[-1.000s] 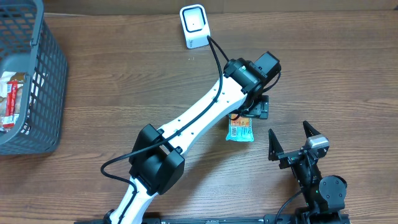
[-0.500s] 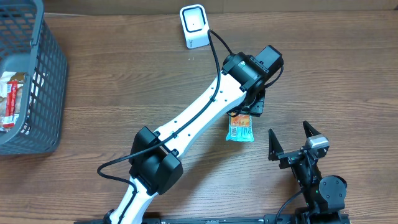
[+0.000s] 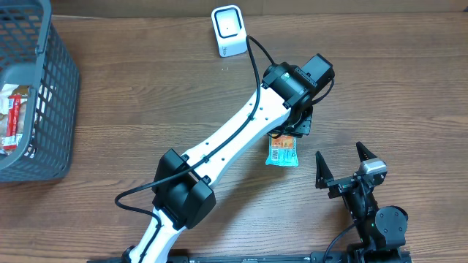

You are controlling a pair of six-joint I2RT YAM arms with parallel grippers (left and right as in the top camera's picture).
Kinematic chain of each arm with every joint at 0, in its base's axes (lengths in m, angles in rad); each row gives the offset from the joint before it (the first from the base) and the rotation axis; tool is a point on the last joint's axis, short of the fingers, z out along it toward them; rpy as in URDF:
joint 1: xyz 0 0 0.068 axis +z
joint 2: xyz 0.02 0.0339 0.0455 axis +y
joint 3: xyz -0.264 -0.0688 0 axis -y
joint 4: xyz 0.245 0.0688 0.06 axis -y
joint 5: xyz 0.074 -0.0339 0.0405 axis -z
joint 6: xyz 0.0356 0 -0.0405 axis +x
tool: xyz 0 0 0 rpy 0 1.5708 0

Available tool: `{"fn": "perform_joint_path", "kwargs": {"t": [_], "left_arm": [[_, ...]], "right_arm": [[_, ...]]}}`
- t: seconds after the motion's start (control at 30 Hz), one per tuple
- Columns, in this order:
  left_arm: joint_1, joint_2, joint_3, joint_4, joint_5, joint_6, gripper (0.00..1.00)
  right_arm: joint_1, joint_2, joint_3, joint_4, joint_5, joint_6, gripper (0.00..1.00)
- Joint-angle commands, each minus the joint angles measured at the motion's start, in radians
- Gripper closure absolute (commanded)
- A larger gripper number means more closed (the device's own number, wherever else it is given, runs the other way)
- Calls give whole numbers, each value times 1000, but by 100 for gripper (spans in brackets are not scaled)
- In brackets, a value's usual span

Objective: Scan the item barcode
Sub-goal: 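Release the tissue pack on the table and raise the left gripper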

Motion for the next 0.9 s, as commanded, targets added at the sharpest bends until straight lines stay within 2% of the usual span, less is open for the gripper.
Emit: {"fn": "perform_joint_path", "kwargs": {"t": [0.0,0.1,0.17,0.2,0.27,0.5,0.67,0.87], "left_arm": [[-15,-23,19,-1,-43,-19,70],[-16,-23,21,14,-10,42,78],[-9,-23,21,34,33,94,78],[-4,-23,21,47,75,143,77],[3,-23,21,56,124,175,67],[18,-23,21,53,148,147,57],[8,-23,21,51,101,114,61],[-8,-30,22,-12,-81,24,68]], "right_arm": [[-4,-8,-11,3,5,3,0],[-4,-8,-11,3,5,3,0],[-4,-8,-11,3,5,3,0],[-4,-8,-11,3,5,3,0],[-4,-8,-11,3,5,3,0],[-4,-8,-11,3,5,3,0],[-4,-8,-11,3,5,3,0],[-4,-8,-11,3,5,3,0]]}}
